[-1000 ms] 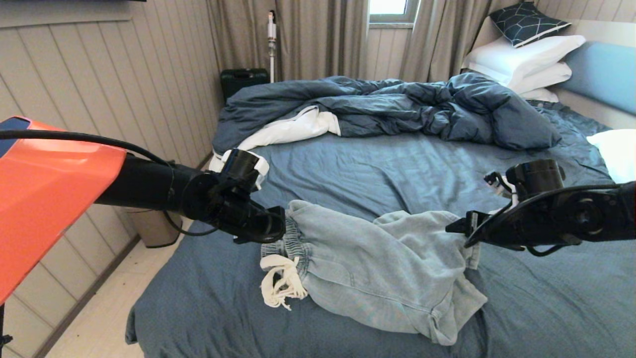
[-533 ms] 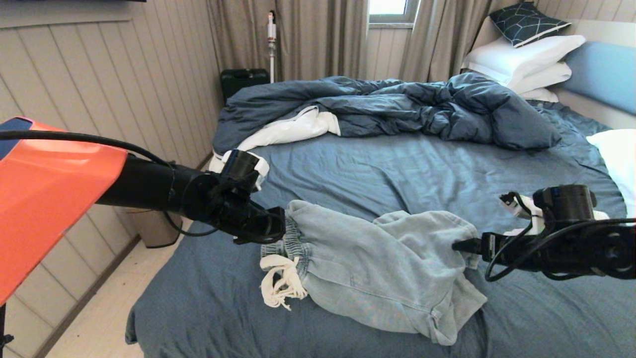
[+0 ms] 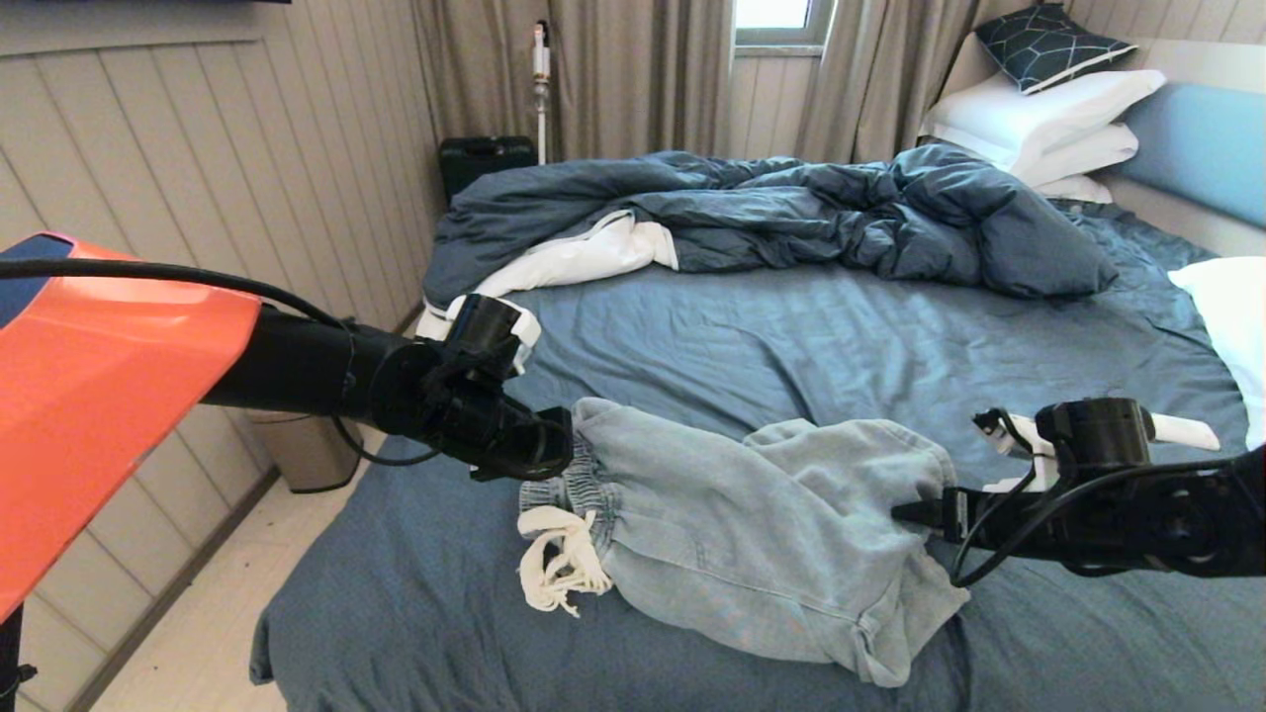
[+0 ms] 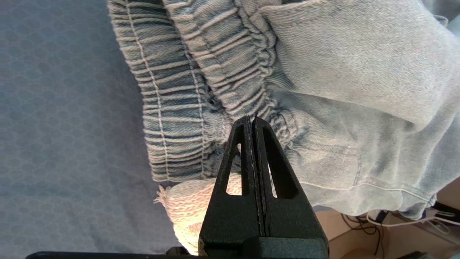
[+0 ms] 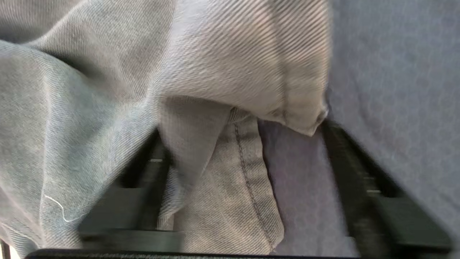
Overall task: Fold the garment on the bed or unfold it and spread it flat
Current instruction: Fold the blue shorts
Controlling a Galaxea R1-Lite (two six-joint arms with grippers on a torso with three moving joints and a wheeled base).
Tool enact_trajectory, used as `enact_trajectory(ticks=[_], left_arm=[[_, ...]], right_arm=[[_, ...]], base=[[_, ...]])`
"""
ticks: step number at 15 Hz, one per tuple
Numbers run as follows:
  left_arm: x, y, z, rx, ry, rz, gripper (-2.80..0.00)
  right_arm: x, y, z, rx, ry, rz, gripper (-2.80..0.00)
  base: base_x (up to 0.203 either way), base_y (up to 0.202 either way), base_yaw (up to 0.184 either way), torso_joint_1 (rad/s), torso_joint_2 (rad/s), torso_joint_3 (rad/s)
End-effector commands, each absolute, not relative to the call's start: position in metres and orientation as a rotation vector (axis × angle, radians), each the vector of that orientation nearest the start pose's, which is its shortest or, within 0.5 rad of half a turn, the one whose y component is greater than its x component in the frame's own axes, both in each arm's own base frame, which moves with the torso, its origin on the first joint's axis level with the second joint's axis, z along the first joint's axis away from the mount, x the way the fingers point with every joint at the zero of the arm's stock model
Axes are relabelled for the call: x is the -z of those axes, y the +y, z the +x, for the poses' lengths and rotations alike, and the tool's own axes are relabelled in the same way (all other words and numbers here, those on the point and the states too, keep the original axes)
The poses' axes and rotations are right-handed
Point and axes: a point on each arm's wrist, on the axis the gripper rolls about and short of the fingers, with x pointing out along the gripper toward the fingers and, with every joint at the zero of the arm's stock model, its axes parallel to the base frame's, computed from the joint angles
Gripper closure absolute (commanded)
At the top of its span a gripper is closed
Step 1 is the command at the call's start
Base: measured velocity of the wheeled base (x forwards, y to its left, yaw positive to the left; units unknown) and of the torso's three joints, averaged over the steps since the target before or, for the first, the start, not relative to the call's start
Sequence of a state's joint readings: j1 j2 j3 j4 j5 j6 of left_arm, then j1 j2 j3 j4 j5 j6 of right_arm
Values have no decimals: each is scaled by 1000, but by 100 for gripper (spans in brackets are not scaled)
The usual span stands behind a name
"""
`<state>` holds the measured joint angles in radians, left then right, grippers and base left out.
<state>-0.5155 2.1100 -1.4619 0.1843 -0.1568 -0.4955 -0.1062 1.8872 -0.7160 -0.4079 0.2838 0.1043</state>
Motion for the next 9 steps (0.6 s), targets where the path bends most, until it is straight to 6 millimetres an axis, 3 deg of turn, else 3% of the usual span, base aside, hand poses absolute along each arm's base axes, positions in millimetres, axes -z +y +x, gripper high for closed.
enact_trajectory(ticks=[1,9], left_arm=[[-135,-204,353,408,973,-300,0],[-128,-208,359,407,981,-305,0]], right_arm=[[-81,-25,298,-132,773,250,0],[-106,-21,269,-178,710,254,0]], base=[[0,0,0,0,0,0],[0,0,0,0,0,0]])
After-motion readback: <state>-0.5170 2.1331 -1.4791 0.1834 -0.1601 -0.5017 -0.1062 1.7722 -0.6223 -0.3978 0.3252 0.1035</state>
